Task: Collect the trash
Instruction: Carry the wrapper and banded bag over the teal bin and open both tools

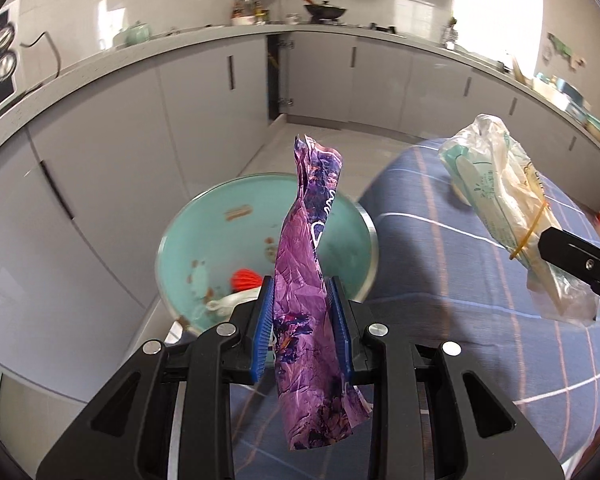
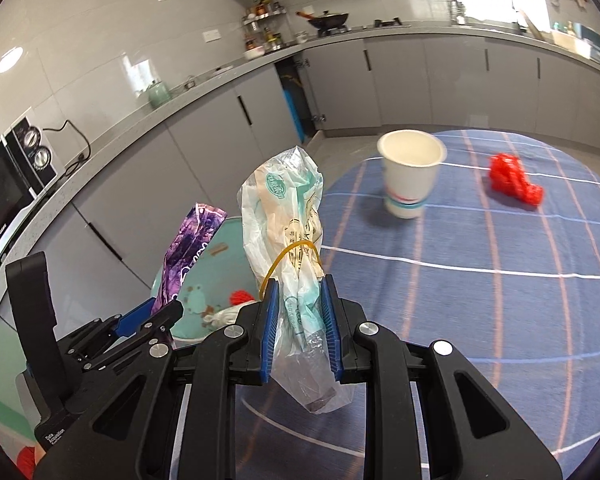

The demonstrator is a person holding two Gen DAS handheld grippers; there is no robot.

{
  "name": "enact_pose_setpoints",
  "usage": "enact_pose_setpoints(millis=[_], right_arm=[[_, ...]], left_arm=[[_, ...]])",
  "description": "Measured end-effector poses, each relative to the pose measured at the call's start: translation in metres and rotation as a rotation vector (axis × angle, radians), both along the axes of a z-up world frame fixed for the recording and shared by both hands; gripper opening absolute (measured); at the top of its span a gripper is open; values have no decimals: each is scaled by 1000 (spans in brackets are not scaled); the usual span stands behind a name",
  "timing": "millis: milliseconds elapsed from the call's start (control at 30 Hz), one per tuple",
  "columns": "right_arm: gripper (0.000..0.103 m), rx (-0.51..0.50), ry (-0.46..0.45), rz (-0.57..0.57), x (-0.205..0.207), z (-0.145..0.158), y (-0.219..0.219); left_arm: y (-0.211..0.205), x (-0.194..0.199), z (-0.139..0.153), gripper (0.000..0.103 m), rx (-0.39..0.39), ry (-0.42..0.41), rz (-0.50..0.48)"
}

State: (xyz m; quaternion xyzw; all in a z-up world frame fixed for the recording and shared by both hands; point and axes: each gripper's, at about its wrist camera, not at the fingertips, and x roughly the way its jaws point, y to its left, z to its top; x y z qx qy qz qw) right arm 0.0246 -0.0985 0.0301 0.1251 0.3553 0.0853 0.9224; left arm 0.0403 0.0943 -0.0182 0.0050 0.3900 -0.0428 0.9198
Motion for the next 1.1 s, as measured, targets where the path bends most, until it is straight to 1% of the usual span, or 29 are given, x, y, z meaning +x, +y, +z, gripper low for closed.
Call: enact_pose_setpoints(millis=[200, 367, 767, 1100], right_arm=[[23, -5, 12, 48, 18, -2, 30], [23, -9, 25, 64, 31, -7, 48], [23, 0, 77, 82, 58, -21, 70], [24, -7, 112, 84, 79, -34, 84]], left_arm=[[21, 8, -7, 28, -9, 19, 50], [32, 20, -12, 28, -22, 40, 66], [48, 40, -20, 28, -49, 65, 95], [56, 58, -34, 28, -58, 100, 105]])
